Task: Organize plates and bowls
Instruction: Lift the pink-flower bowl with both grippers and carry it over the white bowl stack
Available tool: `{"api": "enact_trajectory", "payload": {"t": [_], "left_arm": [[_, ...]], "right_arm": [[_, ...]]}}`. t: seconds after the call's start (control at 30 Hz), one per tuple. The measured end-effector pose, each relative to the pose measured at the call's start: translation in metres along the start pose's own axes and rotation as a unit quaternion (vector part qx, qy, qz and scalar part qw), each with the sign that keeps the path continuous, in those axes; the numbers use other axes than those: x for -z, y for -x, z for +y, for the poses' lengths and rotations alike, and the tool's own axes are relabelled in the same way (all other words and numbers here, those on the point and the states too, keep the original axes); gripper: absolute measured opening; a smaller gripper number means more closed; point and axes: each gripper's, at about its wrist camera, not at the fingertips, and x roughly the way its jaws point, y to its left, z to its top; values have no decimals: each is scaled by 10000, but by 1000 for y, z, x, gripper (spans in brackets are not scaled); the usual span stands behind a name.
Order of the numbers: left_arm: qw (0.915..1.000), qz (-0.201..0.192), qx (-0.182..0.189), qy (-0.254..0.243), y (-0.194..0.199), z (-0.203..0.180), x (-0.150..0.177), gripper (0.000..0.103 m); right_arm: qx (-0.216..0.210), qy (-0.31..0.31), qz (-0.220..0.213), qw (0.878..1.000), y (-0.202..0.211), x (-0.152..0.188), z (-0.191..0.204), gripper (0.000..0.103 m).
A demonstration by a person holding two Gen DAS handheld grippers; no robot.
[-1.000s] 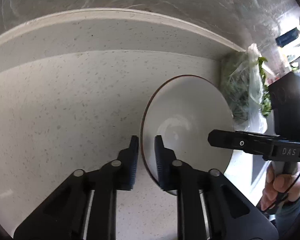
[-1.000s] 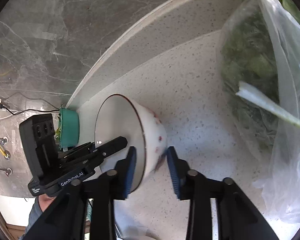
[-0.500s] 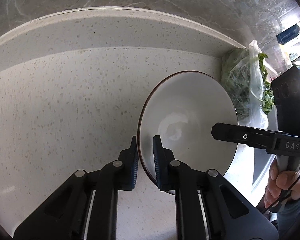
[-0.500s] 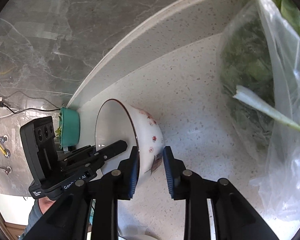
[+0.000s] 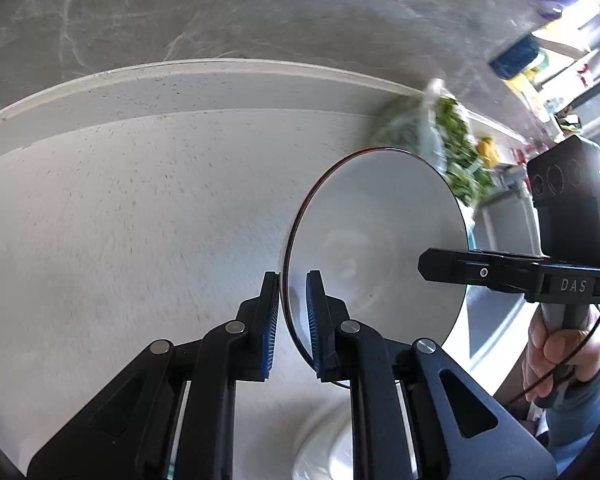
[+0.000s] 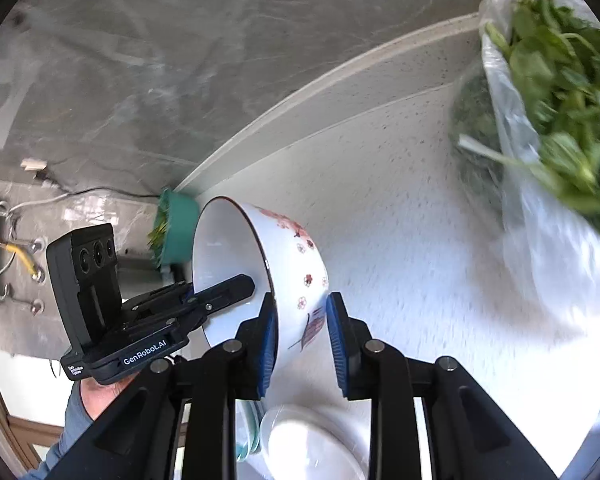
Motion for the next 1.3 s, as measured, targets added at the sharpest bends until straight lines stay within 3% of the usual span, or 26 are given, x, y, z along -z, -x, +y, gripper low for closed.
{"api": "enact_trajectory", "payload": {"t": [0.27,0.53,0.73,0.9,1.3], "left_arm": [[9999,-49,122,-21,33,-39,64,12],[9994,152,210,231,29,-56,141,12],[9979,373,264,457,18,-51,180,12],[9969,431,241,620,8,-48,198,12],[9971,368,92,665,-1,-46,199,12]], "right_arm": [[-69,228,117,9996,33,61,14,28],[-43,113,394,9992,35,117,1,28],[22,72,561,9984,27,138,-8,28],[131,107,648,9978,18,145,-9,28],[631,576,622,9944,5,150,7,26]]}}
